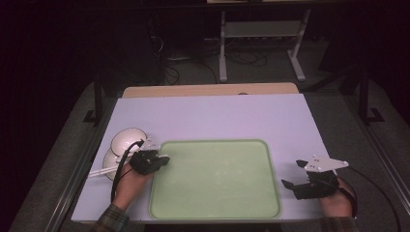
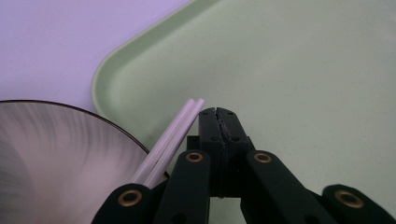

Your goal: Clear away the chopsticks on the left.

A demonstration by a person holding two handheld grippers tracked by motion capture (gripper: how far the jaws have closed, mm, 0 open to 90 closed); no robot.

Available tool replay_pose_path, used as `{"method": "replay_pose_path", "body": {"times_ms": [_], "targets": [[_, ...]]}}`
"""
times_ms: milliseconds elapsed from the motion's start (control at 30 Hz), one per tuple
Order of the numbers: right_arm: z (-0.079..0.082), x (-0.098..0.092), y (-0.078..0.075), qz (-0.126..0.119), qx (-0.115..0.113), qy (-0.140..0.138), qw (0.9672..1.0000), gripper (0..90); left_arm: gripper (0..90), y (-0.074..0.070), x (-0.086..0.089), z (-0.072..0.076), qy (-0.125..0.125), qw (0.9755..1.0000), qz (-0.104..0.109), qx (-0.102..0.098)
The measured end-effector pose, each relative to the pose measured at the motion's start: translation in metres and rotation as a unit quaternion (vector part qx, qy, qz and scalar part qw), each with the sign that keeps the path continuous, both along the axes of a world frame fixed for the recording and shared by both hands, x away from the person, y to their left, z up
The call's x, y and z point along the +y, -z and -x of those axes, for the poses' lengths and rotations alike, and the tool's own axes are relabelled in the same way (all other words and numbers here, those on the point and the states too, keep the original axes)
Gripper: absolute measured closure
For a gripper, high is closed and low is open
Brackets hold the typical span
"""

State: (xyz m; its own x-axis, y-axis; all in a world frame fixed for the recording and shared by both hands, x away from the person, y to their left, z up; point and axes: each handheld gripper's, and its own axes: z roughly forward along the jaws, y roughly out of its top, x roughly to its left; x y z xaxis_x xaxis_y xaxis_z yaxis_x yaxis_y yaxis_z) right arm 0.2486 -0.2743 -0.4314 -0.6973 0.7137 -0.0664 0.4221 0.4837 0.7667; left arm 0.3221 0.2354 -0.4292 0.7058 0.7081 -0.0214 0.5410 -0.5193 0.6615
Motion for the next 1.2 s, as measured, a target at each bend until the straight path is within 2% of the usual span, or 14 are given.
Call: {"method": "replay_pose_path", "body": {"times_ms": [233,500,633,667,733,767,833,1067,1200], "targets": [[0.0,0.0,0.0,0.001,0.001,0.0,1.0,12.9,89.8,0.0,-0.003,-0.007,-0.02,0.9998,-0.005,0.002],[0.0,0.0,0.0,0.001,0.0,-0.001,1.0,13.0,89.8,-0.002,-0.003,-0.006,-0.018,0.9998,0.005,0.002],[0.001,0.0,0.0,0.001,0.0,-0.001,1.0,12.9,89.8,-0.009,-0.002,0.003,0.0,0.9998,0.02,0.001],[0.001,0.0,0.0,0.001,0.0,-0.001,1.0,12.9,89.7,-0.012,0.0,0.009,0.013,0.9995,0.029,0.001],[0.001,0.0,0.0,0.001,0.0,-0.001,1.0,13.0,89.7,-0.013,0.001,0.012,0.019,0.9993,0.033,0.002],[0.001,0.0,0.0,0.001,0.0,-0.001,1.0,13.0,89.7,-0.016,0.006,0.019,0.03,0.9987,0.042,0.003],[0.001,0.0,0.0,0.0,0.001,0.0,1.0,13.0,89.7,-0.018,0.01,0.024,0.037,0.9981,0.048,0.004],[0.001,0.0,0.0,0.0,0.001,-0.001,1.0,12.9,89.5,-0.021,0.028,0.037,0.043,0.9977,0.052,0.011],[0.0,0.0,0.0,0.0,0.001,-0.001,1.0,13.0,89.6,-0.022,0.047,0.048,0.046,0.9972,0.057,0.014]]}}
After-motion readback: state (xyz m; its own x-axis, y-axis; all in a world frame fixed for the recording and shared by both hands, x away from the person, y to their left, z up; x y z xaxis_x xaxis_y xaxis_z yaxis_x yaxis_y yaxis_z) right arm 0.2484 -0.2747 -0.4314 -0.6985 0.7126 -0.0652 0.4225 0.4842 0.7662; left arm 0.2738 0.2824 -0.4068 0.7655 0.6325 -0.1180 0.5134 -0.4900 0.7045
